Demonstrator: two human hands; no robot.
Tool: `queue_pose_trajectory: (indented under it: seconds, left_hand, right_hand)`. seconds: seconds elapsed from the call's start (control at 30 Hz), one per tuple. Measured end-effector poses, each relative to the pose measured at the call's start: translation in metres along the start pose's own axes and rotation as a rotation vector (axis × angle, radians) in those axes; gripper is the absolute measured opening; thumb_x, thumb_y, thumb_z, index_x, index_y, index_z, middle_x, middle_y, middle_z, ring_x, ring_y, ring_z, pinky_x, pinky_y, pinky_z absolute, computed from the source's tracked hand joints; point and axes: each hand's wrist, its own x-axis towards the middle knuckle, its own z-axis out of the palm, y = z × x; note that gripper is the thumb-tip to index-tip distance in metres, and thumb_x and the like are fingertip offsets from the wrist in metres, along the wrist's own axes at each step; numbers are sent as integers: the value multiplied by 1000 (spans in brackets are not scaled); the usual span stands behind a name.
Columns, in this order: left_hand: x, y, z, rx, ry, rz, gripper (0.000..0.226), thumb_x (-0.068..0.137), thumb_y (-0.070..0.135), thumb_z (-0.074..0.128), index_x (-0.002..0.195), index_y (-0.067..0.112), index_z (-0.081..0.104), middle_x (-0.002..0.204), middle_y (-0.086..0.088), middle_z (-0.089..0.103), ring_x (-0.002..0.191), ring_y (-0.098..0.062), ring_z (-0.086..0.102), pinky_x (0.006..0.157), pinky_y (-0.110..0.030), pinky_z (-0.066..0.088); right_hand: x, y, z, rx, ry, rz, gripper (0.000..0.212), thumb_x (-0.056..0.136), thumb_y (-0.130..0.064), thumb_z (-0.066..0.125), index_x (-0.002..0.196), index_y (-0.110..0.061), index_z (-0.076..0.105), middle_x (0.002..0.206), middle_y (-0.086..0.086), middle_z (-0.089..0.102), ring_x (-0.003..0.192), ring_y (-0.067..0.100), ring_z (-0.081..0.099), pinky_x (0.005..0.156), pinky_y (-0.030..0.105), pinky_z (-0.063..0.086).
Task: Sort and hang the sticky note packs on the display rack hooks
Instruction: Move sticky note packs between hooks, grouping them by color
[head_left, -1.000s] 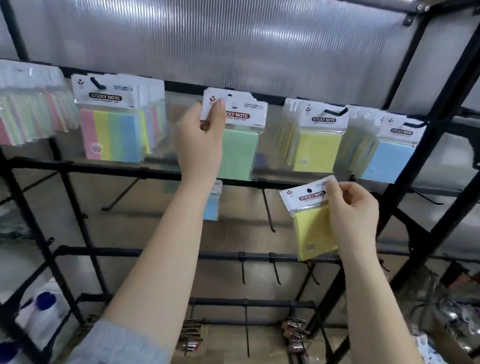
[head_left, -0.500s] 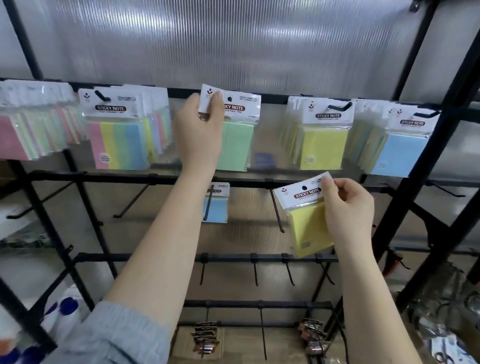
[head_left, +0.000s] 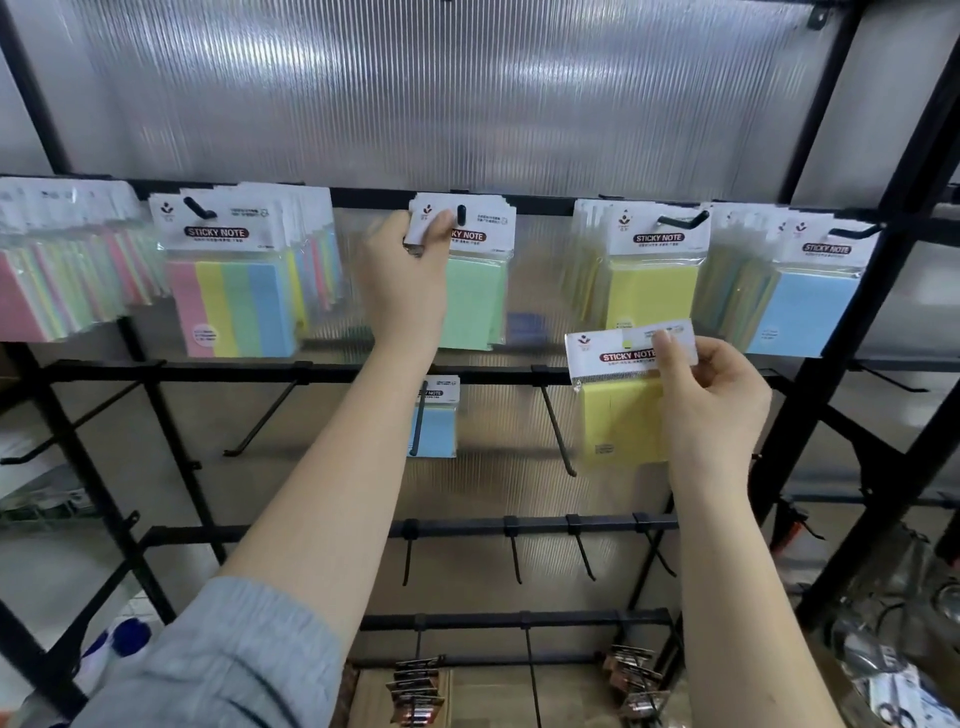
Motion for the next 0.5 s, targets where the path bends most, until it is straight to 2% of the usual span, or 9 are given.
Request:
queue_pose_trajectory:
  seconds: [0.1,0.2,0.27,0.33,0.4,0.5]
  left_hand:
    - [4,-7,6,10,41,1,46,87,30,64,63,-2,41,62,-6,35,64,-15,25,52,-27,15]
    - [3,-7,8,-9,69,-44,39,84,32,67,65,6,45,62,3,37,61,-13,29,50,-21,21]
    - [-2,-6,8,-50,76,-96,29,84,33,68,75,13,51,65,10,41,58,-4,36,51,-15,29]
    - [-9,-5,7,-71,78,-140,22,88,32,65,87,12,55,71,13,44,61,1,40,56,-9,35]
    - [-18,-6,5,-79,96,-188,20,92,29,59,95,10,56,77,14,47,66,3,44,60,-5,37]
    - [-34,-10,-1,-55,99,-269,13,98,26,47,93,14,52,76,15,48,66,5,45,60,-6,36]
  right_hand:
    - [7,-6,2,38,32,-8,18,89,-30,65,73,-26,60,69,-10,57,55,-7,48,56,5,38]
    - [19,-13,5,83,51,6,19,90,-32,63,74,-24,60,71,-9,56,59,-3,46,57,6,37]
    - [28,-18,6,110,69,-9,19,91,-33,62,74,-24,59,73,-7,56,64,2,46,59,10,38]
    - [40,-23,7,127,99,-30,19,91,-34,62,74,-25,59,76,-4,58,67,5,48,63,14,41]
    - [50,-27,7,157,133,-40,20,91,-33,63,74,-23,58,72,-6,56,63,3,47,62,13,39]
    - [59,-32,8,191,158,-51,26,91,-28,63,68,-21,53,64,-10,49,52,-4,43,56,9,35]
